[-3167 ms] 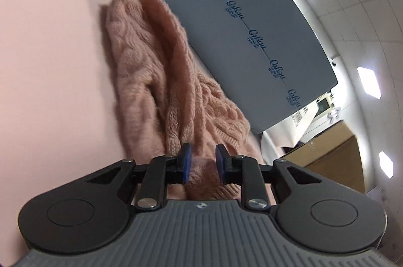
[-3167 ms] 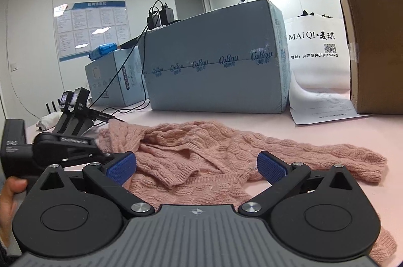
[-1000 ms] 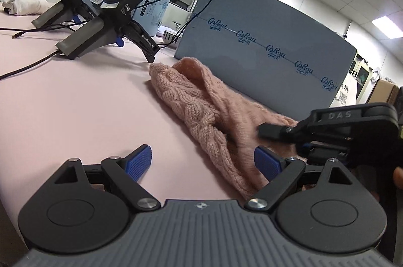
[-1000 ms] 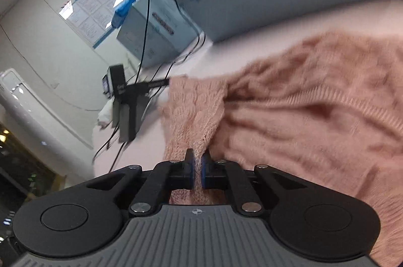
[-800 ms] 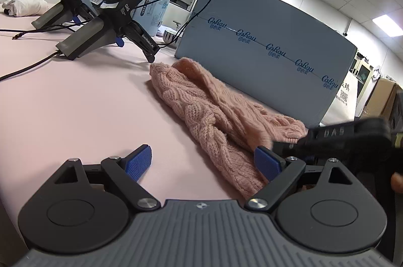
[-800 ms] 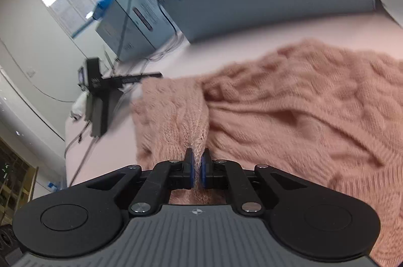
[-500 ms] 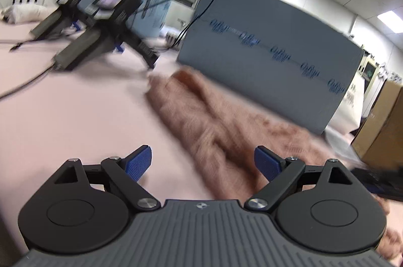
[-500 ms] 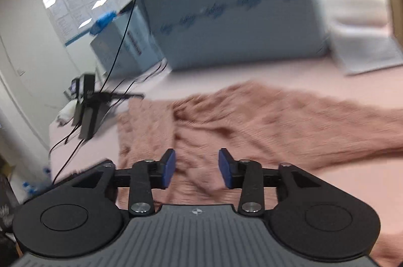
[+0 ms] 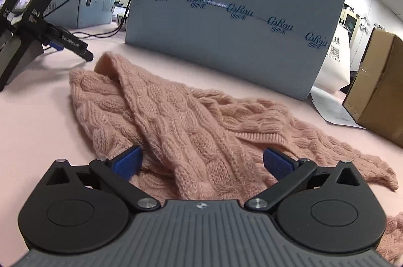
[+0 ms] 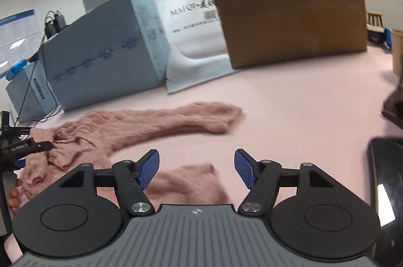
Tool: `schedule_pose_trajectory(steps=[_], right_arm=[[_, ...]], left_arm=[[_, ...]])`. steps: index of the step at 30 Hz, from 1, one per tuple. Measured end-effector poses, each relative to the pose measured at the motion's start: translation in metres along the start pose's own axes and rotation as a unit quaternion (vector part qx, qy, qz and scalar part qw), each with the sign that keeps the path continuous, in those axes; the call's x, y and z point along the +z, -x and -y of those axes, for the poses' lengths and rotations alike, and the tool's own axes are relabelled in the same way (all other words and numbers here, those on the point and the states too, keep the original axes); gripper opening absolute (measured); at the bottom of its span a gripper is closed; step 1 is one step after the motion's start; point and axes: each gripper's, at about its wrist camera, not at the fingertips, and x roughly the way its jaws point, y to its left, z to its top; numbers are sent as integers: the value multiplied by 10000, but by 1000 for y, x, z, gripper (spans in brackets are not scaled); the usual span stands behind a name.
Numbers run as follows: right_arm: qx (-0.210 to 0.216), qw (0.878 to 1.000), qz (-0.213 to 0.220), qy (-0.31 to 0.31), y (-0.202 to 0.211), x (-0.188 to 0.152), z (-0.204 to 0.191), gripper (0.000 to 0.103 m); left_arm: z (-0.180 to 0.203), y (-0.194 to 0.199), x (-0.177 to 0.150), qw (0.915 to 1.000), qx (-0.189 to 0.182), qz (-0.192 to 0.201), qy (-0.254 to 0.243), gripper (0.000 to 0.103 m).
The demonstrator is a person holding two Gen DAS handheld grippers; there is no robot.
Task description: Fold clothes
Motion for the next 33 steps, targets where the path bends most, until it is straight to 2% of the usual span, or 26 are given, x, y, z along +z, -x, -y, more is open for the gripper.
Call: schedule_pose_trajectory(steps=[6, 7, 9, 12, 17, 20, 24, 29, 31, 33], right_arm=[[144, 9995, -270, -115, -7, -10, 8, 58], [223, 9992, -304, -94, -7, -9, 6, 48], [255, 9990, -357, 3, -9, -10, 3, 41], [226, 9990, -388, 81, -11, -10, -1, 20], [196, 9994, -294, -29, -9, -8, 0, 16], [82, 9999, -82, 8, -5, -2, -6, 15], [190, 9989, 293, 301, 5, 17, -32, 14], [396, 9937, 756, 721, 16, 42, -70, 13], [591, 9891, 922, 988, 19, 52, -93, 13], [751, 9850, 1011, 1184, 18, 58, -110, 13]], left_arm=[[5, -2, -2, 9999, 59, -28, -98, 103], [6, -2, -1, 9999, 64, -31, -104, 103], [7, -2, -1, 9999, 71, -34, -113, 103], [7, -3, 0, 9999, 75, -35, -118, 103], [4, -2, 0, 10000, 40, -10, -66, 103], [-1, 1, 0, 9999, -42, 71, 91, 103], [-10, 10, -1, 9986, -111, 294, 415, 103], [-14, 24, -3, 9949, 275, 762, 602, 103], [-21, 34, -4, 9889, 443, 1141, 845, 103], [-27, 40, -6, 9842, 489, 1338, 1055, 103]])
